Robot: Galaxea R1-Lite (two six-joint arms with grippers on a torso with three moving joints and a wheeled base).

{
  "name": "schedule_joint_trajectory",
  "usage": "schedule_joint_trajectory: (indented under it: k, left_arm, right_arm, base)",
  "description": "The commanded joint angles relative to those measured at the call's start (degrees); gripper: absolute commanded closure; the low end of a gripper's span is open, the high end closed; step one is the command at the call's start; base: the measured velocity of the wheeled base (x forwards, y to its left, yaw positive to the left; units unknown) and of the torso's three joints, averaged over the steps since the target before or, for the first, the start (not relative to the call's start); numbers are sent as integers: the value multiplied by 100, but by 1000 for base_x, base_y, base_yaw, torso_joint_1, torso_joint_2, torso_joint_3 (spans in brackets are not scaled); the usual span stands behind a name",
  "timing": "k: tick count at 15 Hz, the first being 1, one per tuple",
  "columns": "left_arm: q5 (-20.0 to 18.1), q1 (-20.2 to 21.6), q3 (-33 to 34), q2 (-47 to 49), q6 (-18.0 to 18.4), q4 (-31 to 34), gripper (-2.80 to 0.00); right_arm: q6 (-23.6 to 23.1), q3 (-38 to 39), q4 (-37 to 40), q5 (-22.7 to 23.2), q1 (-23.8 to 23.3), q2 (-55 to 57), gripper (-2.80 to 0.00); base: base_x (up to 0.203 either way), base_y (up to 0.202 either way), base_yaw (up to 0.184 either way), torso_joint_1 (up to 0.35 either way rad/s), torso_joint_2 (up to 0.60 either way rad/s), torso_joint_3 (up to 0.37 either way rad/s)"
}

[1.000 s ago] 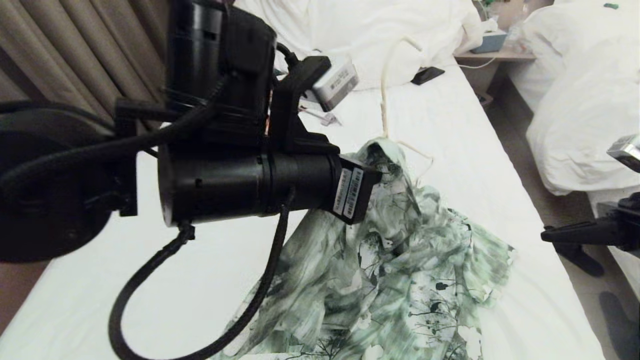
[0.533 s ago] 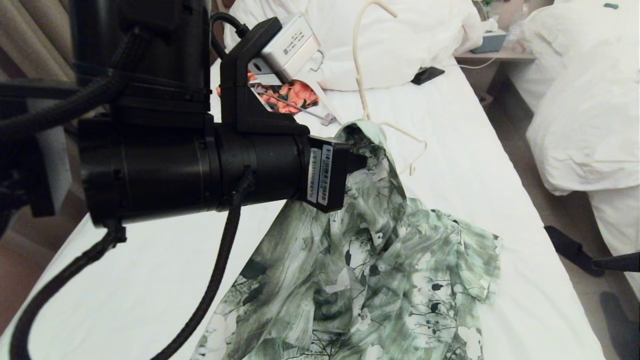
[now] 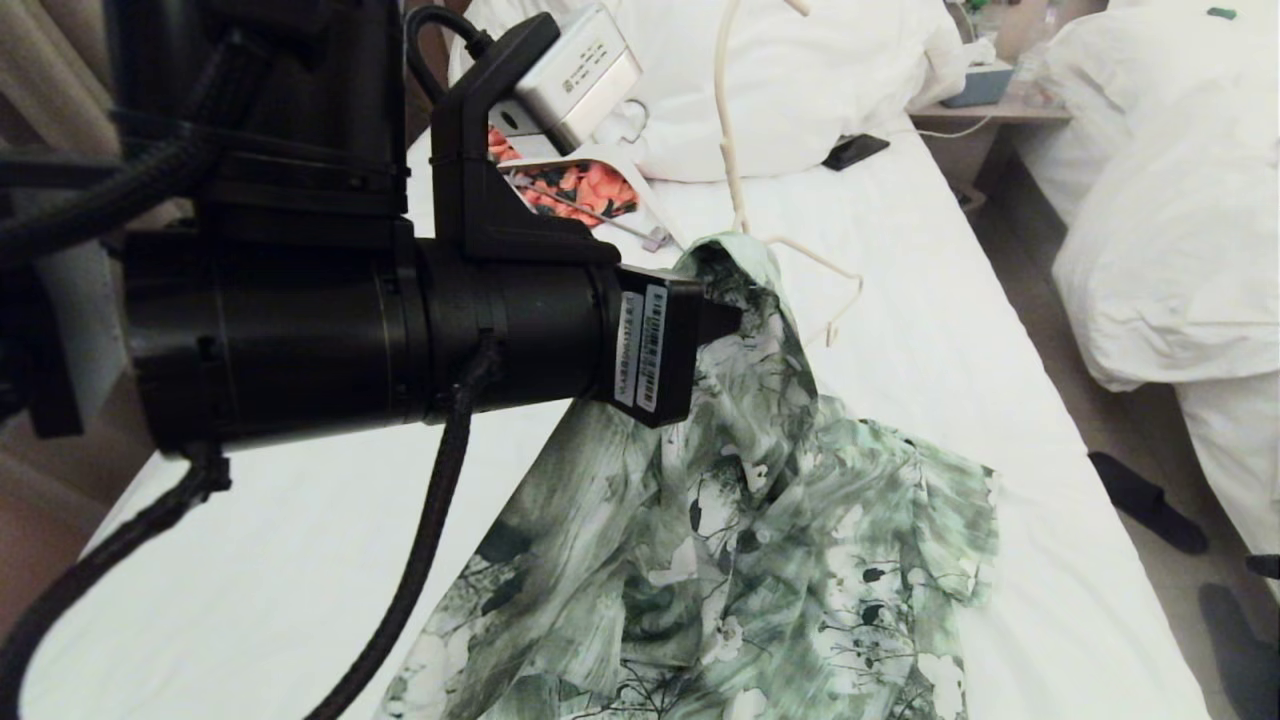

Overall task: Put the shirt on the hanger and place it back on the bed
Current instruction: Hook the other side of the shirt onto the hanger

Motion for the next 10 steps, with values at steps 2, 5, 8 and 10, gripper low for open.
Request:
schedule_joint_trajectory:
  k: [2, 5, 8, 10]
  left_arm:
    - [15, -129, 21, -90, -65, -6, 0]
    - [8, -246, -4, -90, -70, -7, 0]
    - [-17, -444, -69, -120, -184, -7, 0]
    - [-63, -493, -168, -25, -236, -7, 0]
  right_arm:
    - [7, 464, -960, 312, 132, -135, 0]
    - [309, 468, -1266, 351, 556, -38, 0]
    - [1056, 198, -1614, 358, 1014, 422, 0]
    - [1438, -42, -1936, 360, 1287, 839, 0]
  base:
    - [0, 0, 0, 0, 0, 0]
    - [0, 0, 0, 0, 0, 0]
    - [0, 0, 0, 0, 0, 0]
    - [0, 0, 0, 0, 0, 0]
